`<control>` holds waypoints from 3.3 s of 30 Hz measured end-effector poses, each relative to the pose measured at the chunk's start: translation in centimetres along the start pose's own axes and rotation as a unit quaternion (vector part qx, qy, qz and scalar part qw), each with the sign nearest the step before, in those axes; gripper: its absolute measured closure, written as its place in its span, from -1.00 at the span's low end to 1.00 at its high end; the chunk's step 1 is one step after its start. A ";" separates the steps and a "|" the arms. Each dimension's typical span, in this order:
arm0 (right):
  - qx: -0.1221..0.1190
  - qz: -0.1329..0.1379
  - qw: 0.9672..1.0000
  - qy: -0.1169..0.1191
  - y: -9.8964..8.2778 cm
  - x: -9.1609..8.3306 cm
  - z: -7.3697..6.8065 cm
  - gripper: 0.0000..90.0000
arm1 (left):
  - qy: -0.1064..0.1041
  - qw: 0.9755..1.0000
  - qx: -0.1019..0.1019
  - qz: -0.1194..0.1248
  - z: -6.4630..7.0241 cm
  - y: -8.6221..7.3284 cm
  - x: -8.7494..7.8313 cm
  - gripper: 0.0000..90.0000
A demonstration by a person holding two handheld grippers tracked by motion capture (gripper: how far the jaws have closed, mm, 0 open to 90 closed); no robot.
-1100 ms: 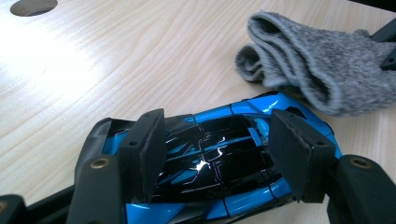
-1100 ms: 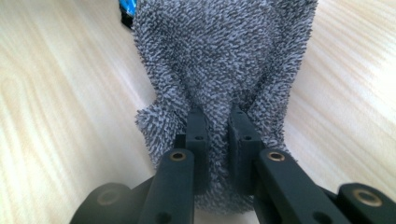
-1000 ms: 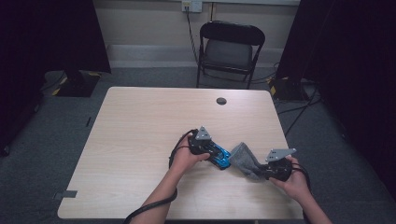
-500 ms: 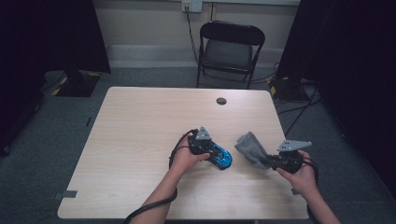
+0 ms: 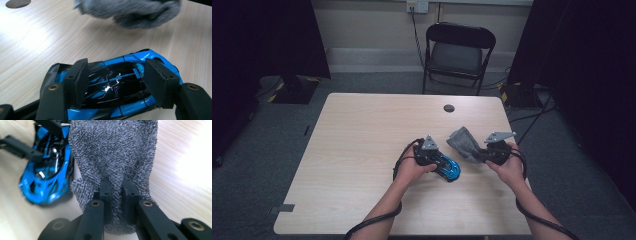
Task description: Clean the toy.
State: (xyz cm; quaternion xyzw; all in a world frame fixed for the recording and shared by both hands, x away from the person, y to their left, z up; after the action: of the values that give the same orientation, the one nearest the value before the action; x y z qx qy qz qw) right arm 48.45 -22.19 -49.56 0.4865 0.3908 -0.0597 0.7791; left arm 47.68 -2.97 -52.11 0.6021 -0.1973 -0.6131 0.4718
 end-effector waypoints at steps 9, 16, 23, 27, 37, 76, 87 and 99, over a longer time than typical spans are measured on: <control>0.005 -0.008 1.000 0.003 1.7 3.2 -0.9 0.80 | -0.001 1.000 0.000 0.000 0.0 0.0 0.0 -0.18; -0.004 -0.017 1.000 0.005 2.1 5.2 -2.6 0.80 | -0.001 1.000 0.000 0.000 0.0 0.0 0.0 -0.18; -0.003 -0.015 1.000 0.012 2.8 6.4 -4.2 0.79 | -0.002 1.000 0.002 -0.002 0.0 0.0 -0.1 -0.18; -0.018 -0.016 1.000 0.017 3.1 7.0 -5.2 0.79 | 0.000 1.000 0.002 -0.001 -0.1 -0.1 -0.1 -0.18; -0.048 -0.007 0.998 0.033 2.7 6.7 -5.2 0.79 | 0.001 1.000 0.000 0.002 -0.2 -0.1 -0.1 -0.18; -0.053 0.003 0.997 0.054 -1.6 2.6 -3.2 0.79 | -0.002 1.000 -0.002 0.000 0.1 0.0 0.1 -0.17; -0.046 0.004 0.997 0.056 -2.7 1.6 -2.7 0.78 | -0.001 1.000 -0.002 -0.001 0.1 0.0 0.1 -0.17; -0.019 0.012 0.998 0.060 -4.5 0.0 -2.5 0.78 | 0.000 1.000 -0.004 -0.004 0.1 0.1 0.1 -0.17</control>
State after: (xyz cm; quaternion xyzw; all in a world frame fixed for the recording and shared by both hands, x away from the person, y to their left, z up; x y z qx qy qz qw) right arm 44.95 -22.49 -53.31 0.4788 0.4324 -0.0138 0.7639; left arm 47.64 -3.08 -52.06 0.6014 -0.1926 -0.6155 0.4716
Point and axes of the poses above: each handheld gripper's, and its own axes: x roughly forward along the jaws, y roughly out of its top, z roughly to its right, the point moved 7 cm from there along x, roughly forward along the jaws, and after that the axes turned 15 degrees about -y, right-handed, at the moved point
